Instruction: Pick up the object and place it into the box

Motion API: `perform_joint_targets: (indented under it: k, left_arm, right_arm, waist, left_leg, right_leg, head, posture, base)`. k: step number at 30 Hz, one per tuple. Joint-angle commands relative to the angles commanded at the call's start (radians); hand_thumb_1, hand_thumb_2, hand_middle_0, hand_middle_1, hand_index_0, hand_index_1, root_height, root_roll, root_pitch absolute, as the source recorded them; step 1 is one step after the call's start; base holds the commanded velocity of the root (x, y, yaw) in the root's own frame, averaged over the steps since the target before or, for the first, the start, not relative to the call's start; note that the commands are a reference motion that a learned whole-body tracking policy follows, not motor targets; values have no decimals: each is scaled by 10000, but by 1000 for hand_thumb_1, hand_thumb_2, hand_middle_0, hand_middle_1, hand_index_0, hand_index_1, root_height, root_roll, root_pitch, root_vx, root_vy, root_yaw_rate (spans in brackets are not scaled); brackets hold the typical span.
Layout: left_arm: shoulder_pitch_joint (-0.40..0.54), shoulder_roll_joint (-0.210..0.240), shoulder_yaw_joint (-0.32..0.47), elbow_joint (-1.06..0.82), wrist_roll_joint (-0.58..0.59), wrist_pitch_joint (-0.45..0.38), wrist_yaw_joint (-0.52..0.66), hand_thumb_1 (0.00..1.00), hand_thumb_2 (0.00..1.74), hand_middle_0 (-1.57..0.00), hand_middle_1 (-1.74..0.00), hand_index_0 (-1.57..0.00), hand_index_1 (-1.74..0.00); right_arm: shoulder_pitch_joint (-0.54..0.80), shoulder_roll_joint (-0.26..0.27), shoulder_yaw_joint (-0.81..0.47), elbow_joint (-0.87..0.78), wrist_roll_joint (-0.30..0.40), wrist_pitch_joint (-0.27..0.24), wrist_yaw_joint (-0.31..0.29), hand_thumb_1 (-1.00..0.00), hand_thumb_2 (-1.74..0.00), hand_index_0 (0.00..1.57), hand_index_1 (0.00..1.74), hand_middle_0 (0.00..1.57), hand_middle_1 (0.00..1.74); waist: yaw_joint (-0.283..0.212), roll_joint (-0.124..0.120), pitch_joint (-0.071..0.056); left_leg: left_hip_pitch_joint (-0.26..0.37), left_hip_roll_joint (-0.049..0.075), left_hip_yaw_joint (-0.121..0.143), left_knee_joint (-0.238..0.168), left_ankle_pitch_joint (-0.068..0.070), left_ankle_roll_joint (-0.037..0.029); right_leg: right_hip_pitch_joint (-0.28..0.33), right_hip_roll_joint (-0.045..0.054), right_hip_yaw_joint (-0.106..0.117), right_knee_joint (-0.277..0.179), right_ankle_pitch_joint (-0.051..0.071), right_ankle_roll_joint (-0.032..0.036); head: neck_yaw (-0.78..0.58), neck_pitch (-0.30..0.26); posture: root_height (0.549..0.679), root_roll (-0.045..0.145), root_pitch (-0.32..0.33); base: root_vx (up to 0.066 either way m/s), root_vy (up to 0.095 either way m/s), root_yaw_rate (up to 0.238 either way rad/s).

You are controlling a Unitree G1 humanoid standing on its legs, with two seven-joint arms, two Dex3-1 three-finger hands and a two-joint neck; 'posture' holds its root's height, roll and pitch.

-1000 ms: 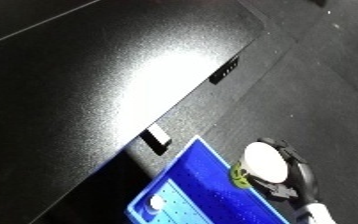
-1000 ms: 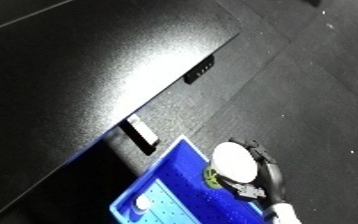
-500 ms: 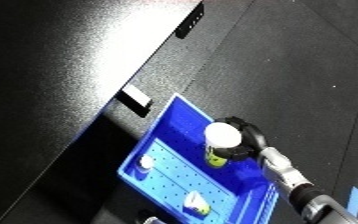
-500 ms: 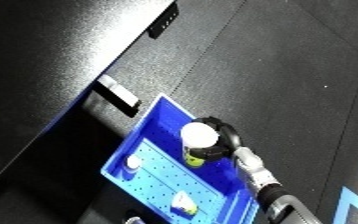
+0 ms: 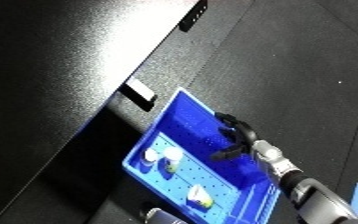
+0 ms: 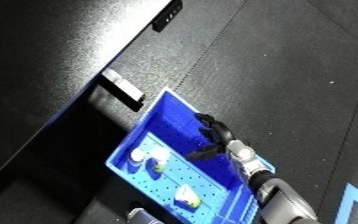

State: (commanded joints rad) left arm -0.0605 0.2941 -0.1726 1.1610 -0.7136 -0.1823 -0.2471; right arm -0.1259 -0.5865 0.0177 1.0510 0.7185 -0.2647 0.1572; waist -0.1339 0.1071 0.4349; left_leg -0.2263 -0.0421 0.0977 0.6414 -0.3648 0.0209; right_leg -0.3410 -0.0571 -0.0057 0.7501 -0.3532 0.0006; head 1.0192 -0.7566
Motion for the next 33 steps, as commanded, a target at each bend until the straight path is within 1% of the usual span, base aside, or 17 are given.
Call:
perform_joint_targets:
  k: [2, 5, 7, 10, 13, 15, 17, 22, 25, 27, 28, 30, 33]
  left_arm:
    - [19, 10, -9, -24, -2, 6, -5, 0, 0, 0, 0, 0, 0]
    - [38, 44, -23, -74, -41, 2, 14, 0, 0, 0, 0, 0, 0]
    - [24, 69, -46, -100, -64, 20, 44, 0, 0, 0, 0, 0, 0]
    - [-30, 95, -96, -158, -68, 59, 107, 0, 0, 0, 0, 0, 0]
    - [-114, 77, -184, -239, -26, 114, 210, 0, 0, 0, 0, 0, 0]
    - [-182, 66, -222, -266, 43, 168, 312, 0, 0, 0, 0, 0, 0]
    - [-258, 70, -239, -265, 97, 225, 422, 0, 0, 0, 0, 0, 0]
    - [-363, 93, -132, -233, 407, 256, 550, 0, 0, 0, 0, 0, 0]
    - [-352, 117, -68, -309, 651, 316, 598, 0, 0, 0, 0, 0, 0]
    - [-351, 135, -37, -371, 765, 388, 633, 0, 0, 0, 0, 0, 0]
    - [-350, 150, -21, -406, 825, 432, 629, 0, 0, 0, 0, 0, 0]
    - [-345, 187, 3, -467, 910, 514, 596, 0, 0, 0, 0, 0, 0]
    - [-354, 288, 46, -541, 1000, 620, 523, 0, 0, 0, 0, 0, 0]
  right_arm:
    - [9, 72, 56, -65, 162, 16, 175, 0, 0, 0, 0, 0, 0]
    - [6, 193, 211, -419, 380, 52, 548, 0, 0, 0, 0, 0, 0]
    - [-14, 312, 380, -768, 410, 167, 670, 0, 0, 0, 0, 0, 0]
    - [-78, 507, 667, -1262, 243, 453, 749, 0, 0, 0, 0, 0, 0]
    - [-135, 644, 907, -1568, 99, 582, 949, 0, 0, 0, 0, 0, 0]
    - [-137, 712, 994, -1751, 93, 638, 1082, 0, 0, 0, 0, 0, 0]
    - [-132, 786, 1076, -1950, 7, 743, 1083, 0, 0, 0, 0, 0, 0]
    - [-121, 1029, 1241, -2324, -212, 969, 855, 0, 0, 0, 0, 0, 0]
    - [-38, 1196, 1258, -2485, -381, 1088, 725, 0, 0, 0, 0, 0, 0]
    - [1, 1304, 1298, -2530, -491, 1122, 573, 0, 0, 0, 0, 0, 0]
    - [17, 1363, 1327, -2538, -506, 1100, 502, 0, 0, 0, 0, 0, 0]
    - [42, 1471, 1381, -2547, -497, 1019, 411, 0, 0, 0, 0, 0, 0]
    - [98, 1624, 1466, -2588, -428, 931, 314, 0, 0, 0, 0, 0, 0]
  waist:
    - [62, -55, -7]
    - [150, -155, -11]
    - [205, -217, -17]
    - [304, -321, -20]
    - [431, -392, -24]
    - [511, -421, -52]
    - [570, -461, -89]
    - [709, -578, -133]
    - [794, -611, -146]
    - [858, -624, -139]
    - [894, -627, -125]
    - [968, -625, -89]
    - [1087, -616, -23]
  left_leg:
    - [-44, -5, -57, 65, -1, -5]
    - [-145, -10, -130, 185, -40, -8]
    - [-227, -6, -163, 270, -62, -15]
    - [-339, 20, -205, 376, -63, -26]
    - [-438, 34, -282, 418, -19, -33]
    - [-500, 22, -354, 385, 46, -44]
    - [-568, 20, -405, 364, 100, -59]
    - [-700, 57, -489, 472, 172, -80]
    - [-765, 65, -520, 551, 223, -89]
    - [-790, 71, -541, 561, 275, -96]
    - [-798, 73, -553, 555, 308, -100]
    - [-807, 71, -578, 528, 376, -104]
    - [-800, 61, -615, 458, 487, -111]
  right_leg:
    - [11, 1, -33, 47, -18, -8]
    - [-20, 6, -77, 151, -65, -24]
    - [-58, 9, -103, 227, -88, -33]
    - [-85, -14, -158, 289, -97, -35]
    - [-99, -74, -223, 304, -90, -24]
    - [-129, -108, -267, 311, -87, -4]
    - [-167, -136, -317, 318, -87, 23]
    - [-177, -233, -486, 443, -135, 63]
    - [-186, -315, -578, 562, -168, 97]
    - [-182, -373, -644, 601, -166, 125]
    - [-175, -405, -685, 615, -162, 144]
    - [-157, -466, -766, 644, -154, 179]
    - [-124, -557, -884, 700, -150, 251]
  head:
    - [-371, 138]
    - [-959, 80]
    - [-1410, 118]
    - [-2741, 419]
    - [-4428, 794]
    - [-5448, 870]
    - [-6315, 993]
    - [-8980, 1384]
    - [-10031, 1584]
    - [-10647, 1688]
    - [-11144, 1763]
    - [-11700, 1885]
    - [-12488, 2119]
  posture:
    - [641, 74, -46]
    - [640, 74, -48]
    - [639, 73, -49]
    - [639, 72, -51]
    - [638, 71, -53]
    - [638, 69, -52]
    - [637, 68, -51]
    - [636, 65, -57]
    - [634, 64, -60]
    - [634, 63, -62]
    - [634, 62, -63]
    - [634, 61, -65]
    - [633, 57, -68]
  base:
    - [5, -29, 79]
    - [-19, -26, 89]
    - [-26, -25, 88]
    - [-16, -29, 92]
    - [-10, -25, 118]
    - [-9, -29, 147]
    - [-6, -37, 137]
    - [10, -41, 119]
    - [17, -39, 148]
    - [7, -36, 165]
    - [3, -35, 190]
    - [0, -34, 189]
    - [2, -46, 213]
